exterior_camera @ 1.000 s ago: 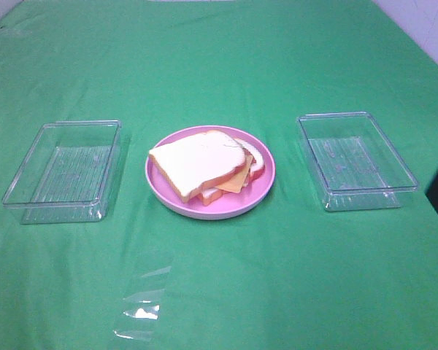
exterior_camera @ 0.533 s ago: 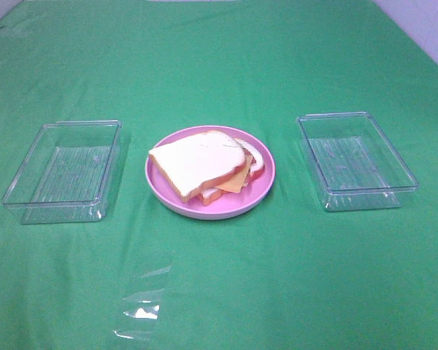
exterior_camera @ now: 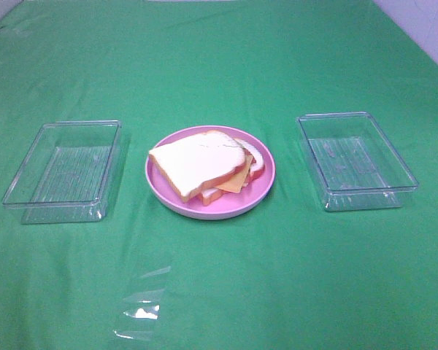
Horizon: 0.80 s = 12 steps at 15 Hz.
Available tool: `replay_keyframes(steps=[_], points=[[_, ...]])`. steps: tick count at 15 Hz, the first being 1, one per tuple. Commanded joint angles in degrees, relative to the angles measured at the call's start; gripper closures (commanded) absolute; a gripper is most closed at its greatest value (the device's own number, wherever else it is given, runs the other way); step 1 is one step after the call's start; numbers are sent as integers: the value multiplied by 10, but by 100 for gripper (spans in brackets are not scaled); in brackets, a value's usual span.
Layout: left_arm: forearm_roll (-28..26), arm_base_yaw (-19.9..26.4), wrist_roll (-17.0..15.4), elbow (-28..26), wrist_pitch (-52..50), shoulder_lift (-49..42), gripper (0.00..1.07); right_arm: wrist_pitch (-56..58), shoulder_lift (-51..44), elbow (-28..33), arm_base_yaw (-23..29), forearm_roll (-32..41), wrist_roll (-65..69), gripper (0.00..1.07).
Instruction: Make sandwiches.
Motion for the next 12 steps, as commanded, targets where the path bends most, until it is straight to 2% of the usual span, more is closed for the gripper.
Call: replay_keyframes(steps=[1, 2, 3, 7, 9, 12], points=[[-2, -1, -1, -1, -3, -9, 9, -6, -12, 2, -1, 1, -6, 19], [-2, -1, -1, -1, -3, -9, 9, -6, -23, 2, -11, 5, -6, 19], [-2, -1, -1, -1, -3, -9, 9, -6, -44, 2, -42, 5, -5, 19], [-2, -1, -1, -1, -3, -9, 9, -4, -126, 2, -188, 5, -5, 19], [-3, -1, -1, -1, -3, -7, 9, -5, -124, 1, -221, 5, -5, 19], [-3, -1, -1, -1, -3, -6, 9, -4, -124, 1, -221, 5, -5, 19]])
